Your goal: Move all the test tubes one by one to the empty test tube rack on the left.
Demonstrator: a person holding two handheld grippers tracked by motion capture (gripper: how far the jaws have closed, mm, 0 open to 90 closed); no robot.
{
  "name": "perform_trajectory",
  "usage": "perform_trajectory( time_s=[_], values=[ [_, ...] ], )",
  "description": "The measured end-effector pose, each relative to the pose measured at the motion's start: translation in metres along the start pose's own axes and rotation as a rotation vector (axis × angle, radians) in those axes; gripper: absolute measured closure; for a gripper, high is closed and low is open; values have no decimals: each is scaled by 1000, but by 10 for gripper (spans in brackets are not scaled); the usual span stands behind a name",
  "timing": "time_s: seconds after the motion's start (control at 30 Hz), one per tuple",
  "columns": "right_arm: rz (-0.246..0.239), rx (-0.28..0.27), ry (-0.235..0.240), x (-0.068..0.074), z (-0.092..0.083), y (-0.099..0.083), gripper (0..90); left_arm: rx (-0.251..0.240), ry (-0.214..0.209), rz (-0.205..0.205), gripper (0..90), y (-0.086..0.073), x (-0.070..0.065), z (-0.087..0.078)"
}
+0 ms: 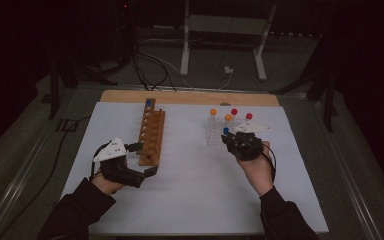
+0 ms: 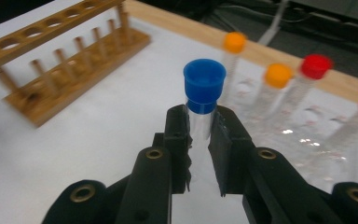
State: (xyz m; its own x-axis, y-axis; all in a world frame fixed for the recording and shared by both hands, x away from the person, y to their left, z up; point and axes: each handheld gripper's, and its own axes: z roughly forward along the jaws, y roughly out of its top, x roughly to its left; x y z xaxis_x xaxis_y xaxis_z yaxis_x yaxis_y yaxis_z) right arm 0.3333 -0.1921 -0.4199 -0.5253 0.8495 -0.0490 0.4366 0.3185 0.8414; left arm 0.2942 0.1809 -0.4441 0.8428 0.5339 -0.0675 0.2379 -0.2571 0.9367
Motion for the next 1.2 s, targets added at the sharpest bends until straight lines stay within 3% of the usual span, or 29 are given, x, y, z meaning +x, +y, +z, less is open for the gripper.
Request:
perform_trajectory(
  time_s=[0.53, 0.8, 1.2],
  values=[
    [-55, 22, 157, 37, -8, -19, 768, 5, -35, 23, 24, 13, -11, 13],
    [-75, 18, 216, 56, -9, -23, 768, -10, -81, 34, 59, 25, -19, 24],
    [-92, 19, 268, 72, -5, -27, 768, 0, -147, 72, 266, 38, -37, 55]
  ],
)
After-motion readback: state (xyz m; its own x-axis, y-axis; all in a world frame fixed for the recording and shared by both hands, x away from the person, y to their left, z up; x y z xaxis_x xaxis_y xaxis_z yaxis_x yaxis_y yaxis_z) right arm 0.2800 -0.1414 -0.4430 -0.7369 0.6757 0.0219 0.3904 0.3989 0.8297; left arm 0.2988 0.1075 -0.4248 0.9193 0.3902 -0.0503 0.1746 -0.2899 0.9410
